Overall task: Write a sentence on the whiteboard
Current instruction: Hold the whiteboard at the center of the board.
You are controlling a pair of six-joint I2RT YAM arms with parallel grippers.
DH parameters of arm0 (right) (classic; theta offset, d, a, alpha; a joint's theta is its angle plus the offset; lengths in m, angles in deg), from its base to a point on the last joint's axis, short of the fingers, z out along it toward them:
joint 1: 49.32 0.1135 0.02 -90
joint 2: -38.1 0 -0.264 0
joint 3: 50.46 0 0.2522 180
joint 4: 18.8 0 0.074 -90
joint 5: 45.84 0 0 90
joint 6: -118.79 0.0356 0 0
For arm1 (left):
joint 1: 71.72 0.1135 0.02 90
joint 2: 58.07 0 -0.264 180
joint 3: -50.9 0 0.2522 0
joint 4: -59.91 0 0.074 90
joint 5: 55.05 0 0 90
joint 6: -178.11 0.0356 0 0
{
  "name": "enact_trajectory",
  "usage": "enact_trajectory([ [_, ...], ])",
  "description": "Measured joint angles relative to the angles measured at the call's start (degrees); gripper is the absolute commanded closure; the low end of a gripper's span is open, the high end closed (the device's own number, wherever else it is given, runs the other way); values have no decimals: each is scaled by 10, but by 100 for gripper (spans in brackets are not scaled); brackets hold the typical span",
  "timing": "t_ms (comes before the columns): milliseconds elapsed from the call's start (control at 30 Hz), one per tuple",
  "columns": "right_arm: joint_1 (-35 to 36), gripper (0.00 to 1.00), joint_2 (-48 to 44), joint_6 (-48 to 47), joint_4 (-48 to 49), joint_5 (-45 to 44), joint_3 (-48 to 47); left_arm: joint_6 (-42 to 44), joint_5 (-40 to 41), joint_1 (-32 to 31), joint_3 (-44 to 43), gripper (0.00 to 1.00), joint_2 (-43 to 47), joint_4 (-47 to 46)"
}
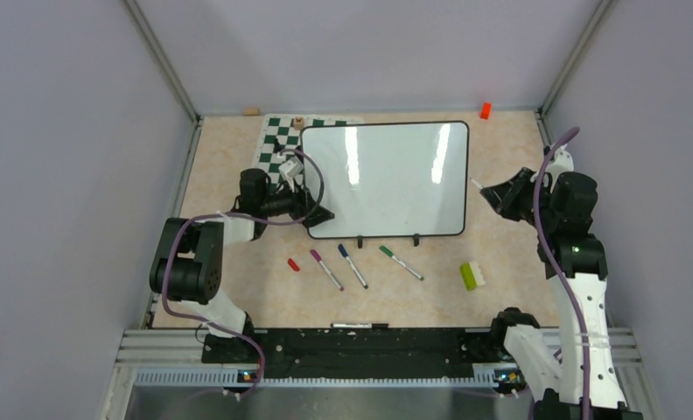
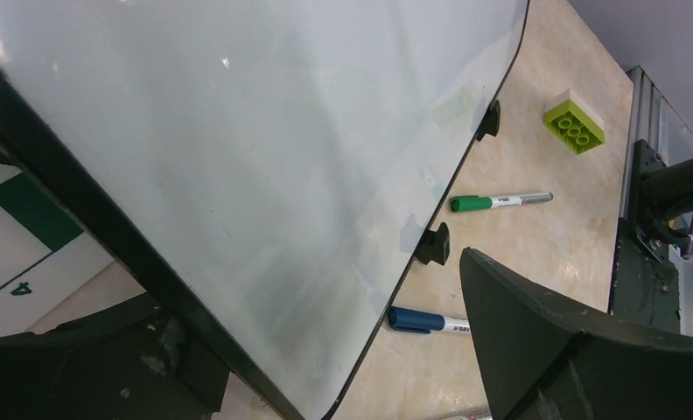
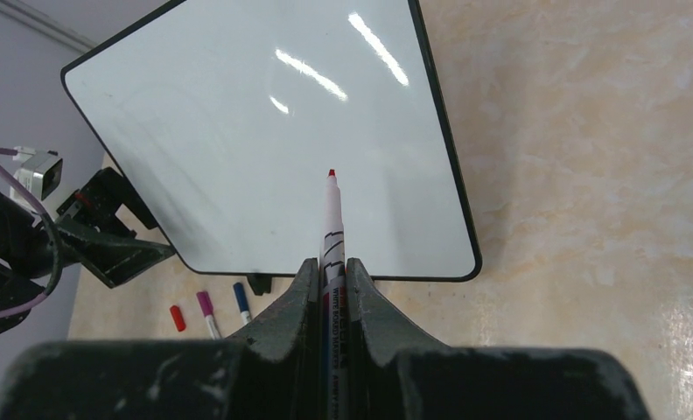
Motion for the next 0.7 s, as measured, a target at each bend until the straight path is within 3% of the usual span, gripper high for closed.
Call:
enact_trajectory([
  [700, 0, 100, 0, 0, 0, 3, 0, 54, 18, -27, -23, 7, -2, 93],
])
